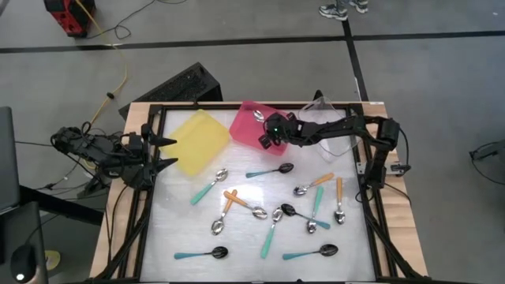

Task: Sort silverware by color (type)
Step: Put the green spoon into the red bin

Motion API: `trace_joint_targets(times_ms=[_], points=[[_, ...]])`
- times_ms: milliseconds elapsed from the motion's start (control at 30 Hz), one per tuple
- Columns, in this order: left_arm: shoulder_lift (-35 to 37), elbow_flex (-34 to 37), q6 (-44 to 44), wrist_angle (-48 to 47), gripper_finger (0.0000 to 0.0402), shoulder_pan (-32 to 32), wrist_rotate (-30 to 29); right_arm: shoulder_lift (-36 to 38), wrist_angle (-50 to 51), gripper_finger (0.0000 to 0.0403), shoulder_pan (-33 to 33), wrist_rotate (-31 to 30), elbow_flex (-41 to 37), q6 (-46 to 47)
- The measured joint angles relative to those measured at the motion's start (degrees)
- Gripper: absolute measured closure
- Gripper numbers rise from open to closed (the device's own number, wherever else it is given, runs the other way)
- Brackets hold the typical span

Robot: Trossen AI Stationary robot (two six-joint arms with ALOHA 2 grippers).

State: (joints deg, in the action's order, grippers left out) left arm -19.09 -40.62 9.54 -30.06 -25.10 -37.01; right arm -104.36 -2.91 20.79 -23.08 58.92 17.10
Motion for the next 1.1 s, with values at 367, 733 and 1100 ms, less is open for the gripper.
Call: trace_joint_targets(times_ms=[367,733,1100], points=[[0.01,0.00,0.02,0.00,0.0121,0.01,-0.55,0.00,-1.12,0.0322,0.38,0.45,0.00,0.83],[0.00,0.00,-0.87,0.04,0.0121,0.02,-0.55,0.00,-5.46,0.0322,0.27,0.48,-2.21,0.87],[0.02,0.00,-0.81,0.04,0.0121,0.00,-1.21,0.00,-7.06,0.0312,0.45,0.96,-2.19,-0.63]])
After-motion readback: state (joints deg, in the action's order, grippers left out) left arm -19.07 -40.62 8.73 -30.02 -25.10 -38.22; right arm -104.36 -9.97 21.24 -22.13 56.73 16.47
